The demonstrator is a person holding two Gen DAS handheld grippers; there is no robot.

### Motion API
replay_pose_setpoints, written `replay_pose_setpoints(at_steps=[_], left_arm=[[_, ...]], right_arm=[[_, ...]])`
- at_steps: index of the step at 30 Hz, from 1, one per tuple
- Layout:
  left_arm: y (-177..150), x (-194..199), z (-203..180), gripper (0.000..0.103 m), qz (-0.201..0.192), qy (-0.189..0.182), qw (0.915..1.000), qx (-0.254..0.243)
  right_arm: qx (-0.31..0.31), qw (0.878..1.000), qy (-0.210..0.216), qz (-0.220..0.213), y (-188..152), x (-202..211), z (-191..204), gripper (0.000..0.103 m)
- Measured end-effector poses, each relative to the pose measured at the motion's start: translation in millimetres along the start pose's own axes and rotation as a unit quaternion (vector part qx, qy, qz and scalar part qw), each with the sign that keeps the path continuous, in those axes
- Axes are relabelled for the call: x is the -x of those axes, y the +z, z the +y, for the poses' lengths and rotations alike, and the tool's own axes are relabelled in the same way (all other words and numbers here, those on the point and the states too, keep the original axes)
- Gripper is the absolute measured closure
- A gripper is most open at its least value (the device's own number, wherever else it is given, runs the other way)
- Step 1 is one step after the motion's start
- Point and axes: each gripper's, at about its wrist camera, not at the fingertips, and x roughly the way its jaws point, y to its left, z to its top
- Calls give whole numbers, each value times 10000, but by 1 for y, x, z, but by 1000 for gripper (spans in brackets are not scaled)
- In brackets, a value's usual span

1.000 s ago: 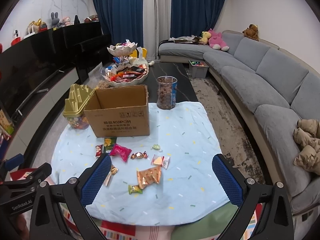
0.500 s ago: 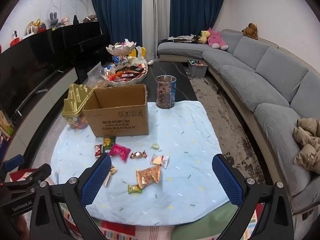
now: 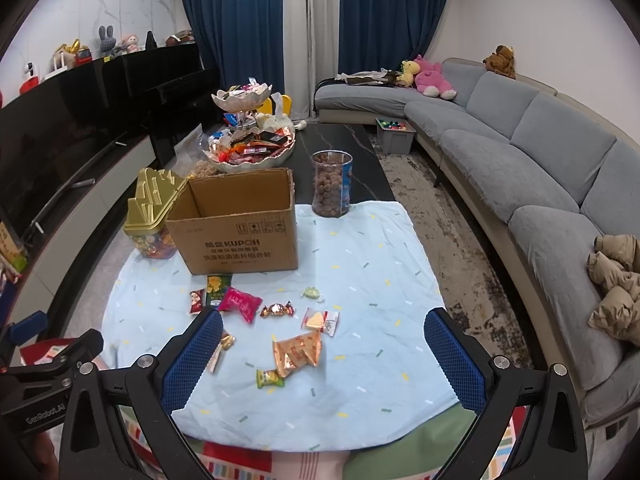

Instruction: Organize snacks

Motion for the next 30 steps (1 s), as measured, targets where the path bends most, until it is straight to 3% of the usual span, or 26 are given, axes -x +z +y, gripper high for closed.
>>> replay_pose_setpoints(at_steps=[30], left_arm=[[0,0,4,1,-75,65,9999,-33]], right_arm=[[-26,9999,-78,-62,1,-5,1,1]])
